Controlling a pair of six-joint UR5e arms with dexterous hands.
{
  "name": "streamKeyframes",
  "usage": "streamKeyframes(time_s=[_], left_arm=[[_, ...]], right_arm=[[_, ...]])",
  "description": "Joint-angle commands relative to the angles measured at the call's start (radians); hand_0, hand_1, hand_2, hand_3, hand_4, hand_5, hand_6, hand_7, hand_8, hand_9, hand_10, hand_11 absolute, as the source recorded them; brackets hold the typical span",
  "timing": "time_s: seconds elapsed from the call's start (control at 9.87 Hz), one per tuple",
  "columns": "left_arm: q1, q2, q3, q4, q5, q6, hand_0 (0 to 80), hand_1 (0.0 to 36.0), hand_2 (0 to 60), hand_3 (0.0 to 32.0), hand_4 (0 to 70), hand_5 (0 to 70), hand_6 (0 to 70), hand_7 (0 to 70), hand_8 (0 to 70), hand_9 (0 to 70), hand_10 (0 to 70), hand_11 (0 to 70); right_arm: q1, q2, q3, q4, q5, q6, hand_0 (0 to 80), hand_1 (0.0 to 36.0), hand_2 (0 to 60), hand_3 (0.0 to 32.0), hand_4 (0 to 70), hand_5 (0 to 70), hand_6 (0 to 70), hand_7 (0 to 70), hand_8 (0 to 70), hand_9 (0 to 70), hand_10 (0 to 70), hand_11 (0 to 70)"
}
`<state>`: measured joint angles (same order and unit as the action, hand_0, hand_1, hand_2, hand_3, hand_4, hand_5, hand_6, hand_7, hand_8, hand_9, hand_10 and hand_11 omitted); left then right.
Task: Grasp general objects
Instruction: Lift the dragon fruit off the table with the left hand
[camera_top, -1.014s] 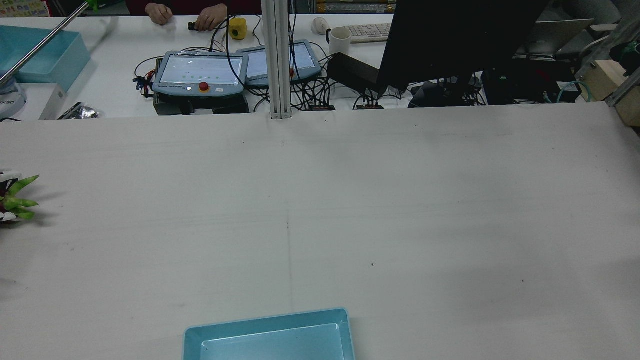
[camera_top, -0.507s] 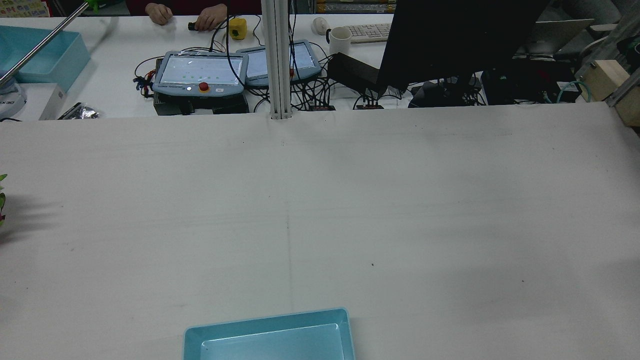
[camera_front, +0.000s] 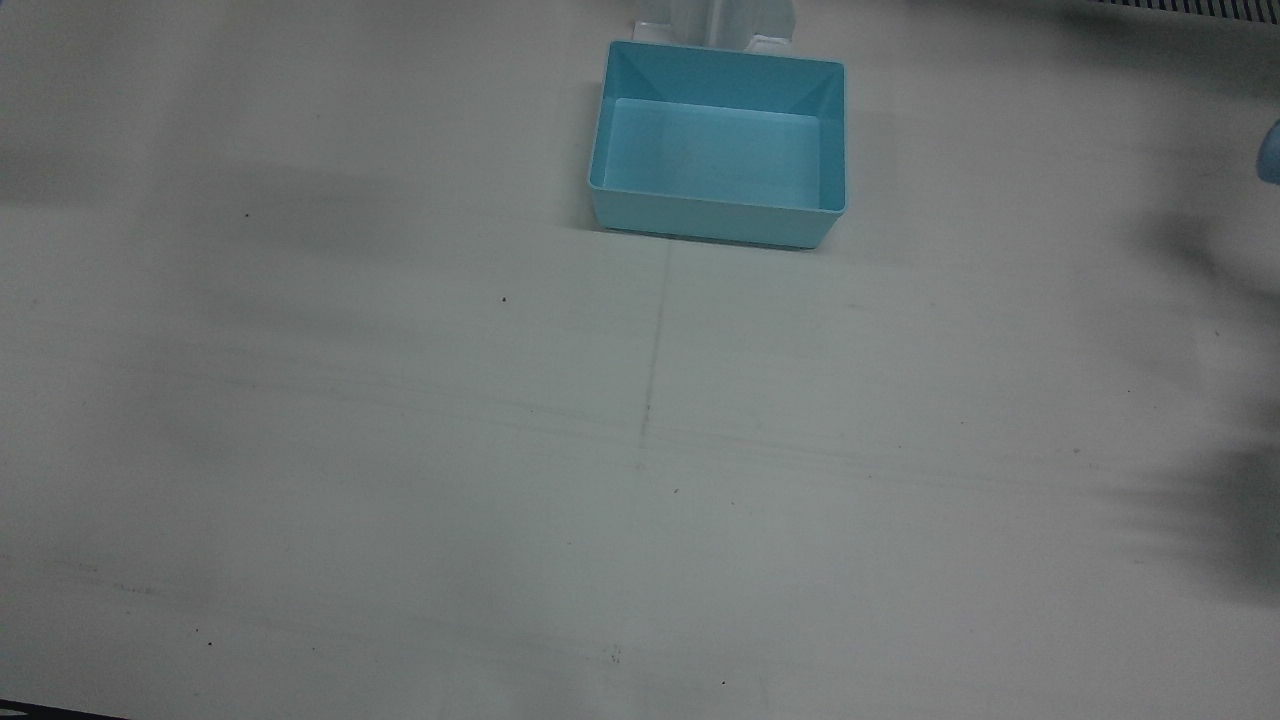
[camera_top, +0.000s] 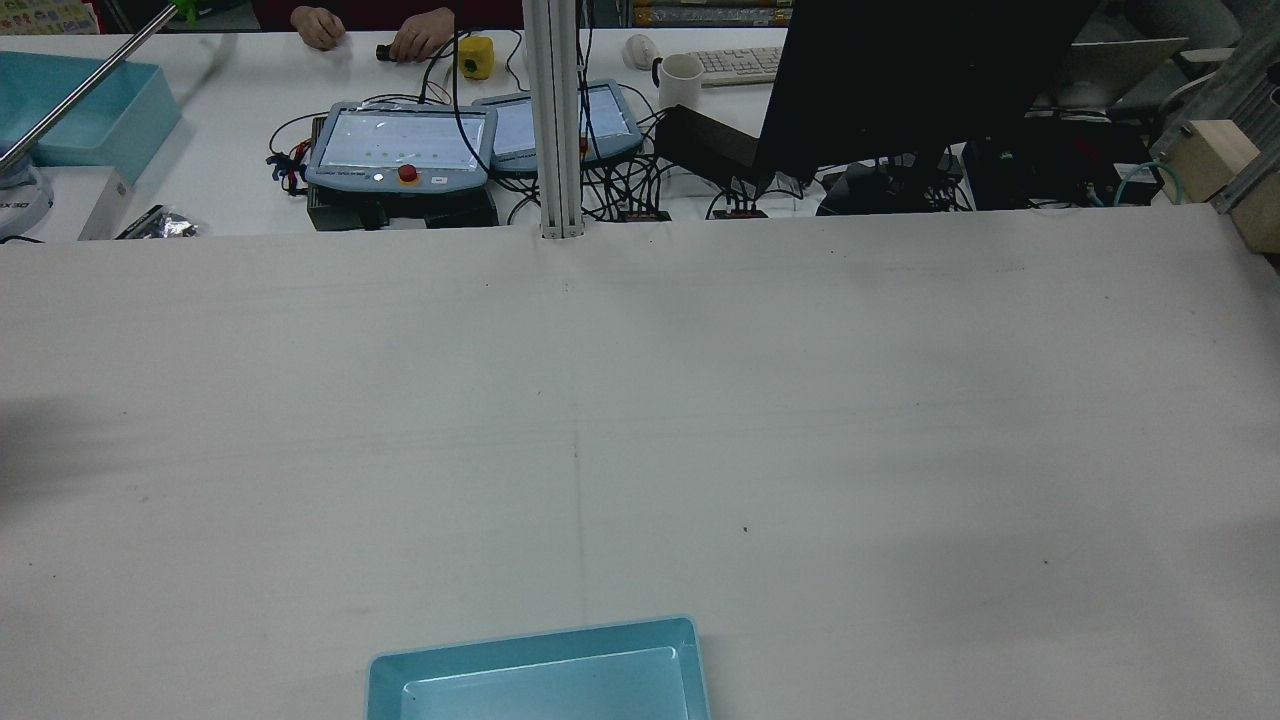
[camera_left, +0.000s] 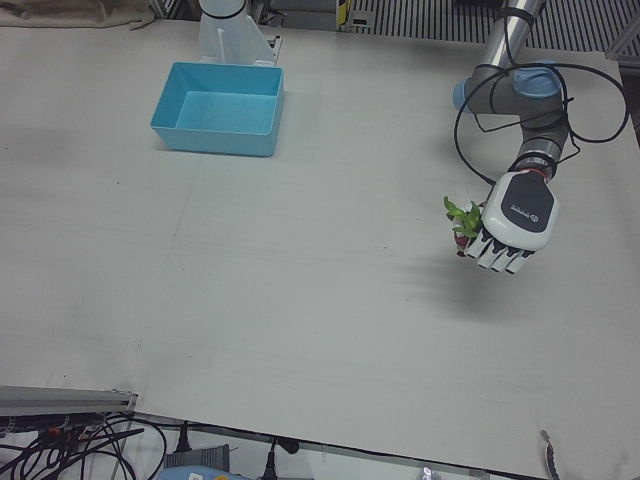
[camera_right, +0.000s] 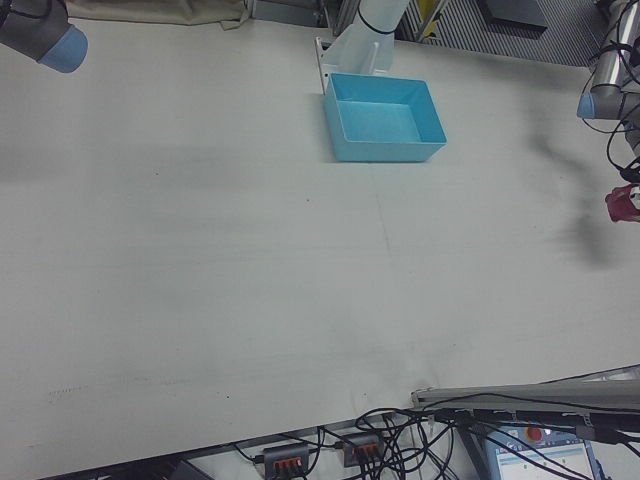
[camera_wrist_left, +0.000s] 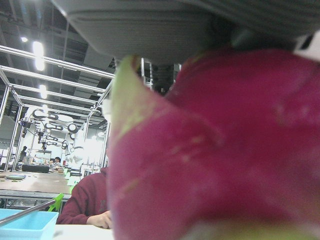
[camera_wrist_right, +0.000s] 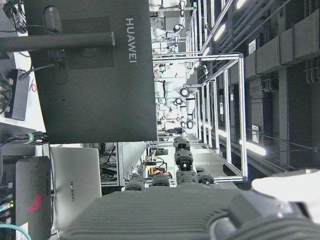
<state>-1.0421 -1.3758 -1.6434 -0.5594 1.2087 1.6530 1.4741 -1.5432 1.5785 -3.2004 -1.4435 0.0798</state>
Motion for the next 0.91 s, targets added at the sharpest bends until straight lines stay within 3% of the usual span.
streamKeyframes(time_s=[0.0,0.1,0.3,0.41,0.61,0.81], left_arm=[[-0.085,0.041,-0.196,0.108,0.005,-0.215,0.0,4.8,60.0,0.0,70.0,70.0,70.0,70.0,70.0,70.0,70.0,70.0],[-0.094,0.043,-0.226,0.128,0.027,-0.266,0.0,4.3,60.0,0.0,70.0,70.0,70.0,70.0,70.0,70.0,70.0,70.0],[-0.101,0.044,-0.223,0.130,0.144,-0.431,0.0,2.1,60.0,0.0,70.0,70.0,70.0,70.0,70.0,70.0,70.0,70.0],[-0.102,0.044,-0.230,0.115,0.150,-0.482,0.0,1.7,60.0,0.0,70.0,70.0,70.0,70.0,70.0,70.0,70.0,70.0],[-0.096,0.037,-0.230,0.043,0.268,-0.641,0.0,0.2,60.0,0.0,70.0,70.0,70.0,70.0,70.0,70.0,70.0,70.0],[-0.081,0.037,-0.230,-0.055,0.304,-0.819,4.5,0.0,60.0,0.0,70.0,70.0,70.0,70.0,70.0,70.0,70.0,70.0]], right_arm=[[0.000,0.000,0.000,-0.001,0.000,0.000,0.0,0.0,0.0,0.0,0.0,0.0,0.0,0.0,0.0,0.0,0.0,0.0],[0.000,0.000,0.000,0.001,0.000,0.000,0.0,0.0,0.0,0.0,0.0,0.0,0.0,0.0,0.0,0.0,0.0,0.0],[0.000,0.000,0.000,-0.001,0.000,0.000,0.0,0.0,0.0,0.0,0.0,0.0,0.0,0.0,0.0,0.0,0.0,0.0],[0.000,0.000,0.000,-0.001,0.000,0.000,0.0,0.0,0.0,0.0,0.0,0.0,0.0,0.0,0.0,0.0,0.0,0.0],[0.000,0.000,0.000,0.001,0.000,0.000,0.0,0.0,0.0,0.0,0.0,0.0,0.0,0.0,0.0,0.0,0.0,0.0],[0.000,0.000,0.000,-0.001,0.000,0.000,0.0,0.0,0.0,0.0,0.0,0.0,0.0,0.0,0.0,0.0,0.0,0.0]])
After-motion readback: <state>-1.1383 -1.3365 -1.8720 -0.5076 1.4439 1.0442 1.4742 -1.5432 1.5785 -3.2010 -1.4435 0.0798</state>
